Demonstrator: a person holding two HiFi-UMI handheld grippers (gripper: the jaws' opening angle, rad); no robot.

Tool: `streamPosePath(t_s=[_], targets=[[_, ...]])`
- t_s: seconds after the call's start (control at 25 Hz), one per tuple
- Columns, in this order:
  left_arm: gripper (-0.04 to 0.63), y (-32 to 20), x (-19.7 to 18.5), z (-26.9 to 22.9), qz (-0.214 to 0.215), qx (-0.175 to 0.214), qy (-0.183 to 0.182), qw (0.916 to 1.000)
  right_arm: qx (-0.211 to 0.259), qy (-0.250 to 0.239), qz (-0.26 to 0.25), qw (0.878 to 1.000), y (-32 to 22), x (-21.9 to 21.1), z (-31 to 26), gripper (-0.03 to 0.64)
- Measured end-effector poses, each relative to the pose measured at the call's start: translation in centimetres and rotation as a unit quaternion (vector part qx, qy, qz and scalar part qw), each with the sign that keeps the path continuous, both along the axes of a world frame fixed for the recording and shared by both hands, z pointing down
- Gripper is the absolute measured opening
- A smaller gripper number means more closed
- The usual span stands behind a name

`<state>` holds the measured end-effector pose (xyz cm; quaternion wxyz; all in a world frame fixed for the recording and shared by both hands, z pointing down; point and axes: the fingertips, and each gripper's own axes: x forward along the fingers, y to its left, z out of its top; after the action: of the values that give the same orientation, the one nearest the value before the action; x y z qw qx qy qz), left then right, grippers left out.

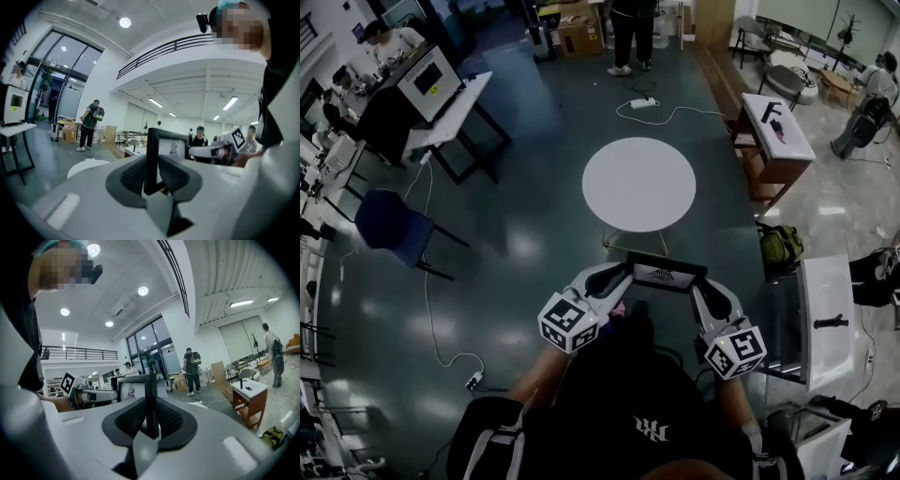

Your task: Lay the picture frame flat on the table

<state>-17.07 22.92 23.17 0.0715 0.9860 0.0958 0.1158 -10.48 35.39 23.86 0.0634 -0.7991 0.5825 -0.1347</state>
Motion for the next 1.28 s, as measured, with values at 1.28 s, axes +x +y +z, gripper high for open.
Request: streamPosePath(t_s=[1.28], targets=[[0.077,-13.8,21.7,-0.8,-0.011,-0.03,0.052,0.9981,-0.042,0.055,-0.021,0.997,-13.8,21.7,-2.2,0.051]])
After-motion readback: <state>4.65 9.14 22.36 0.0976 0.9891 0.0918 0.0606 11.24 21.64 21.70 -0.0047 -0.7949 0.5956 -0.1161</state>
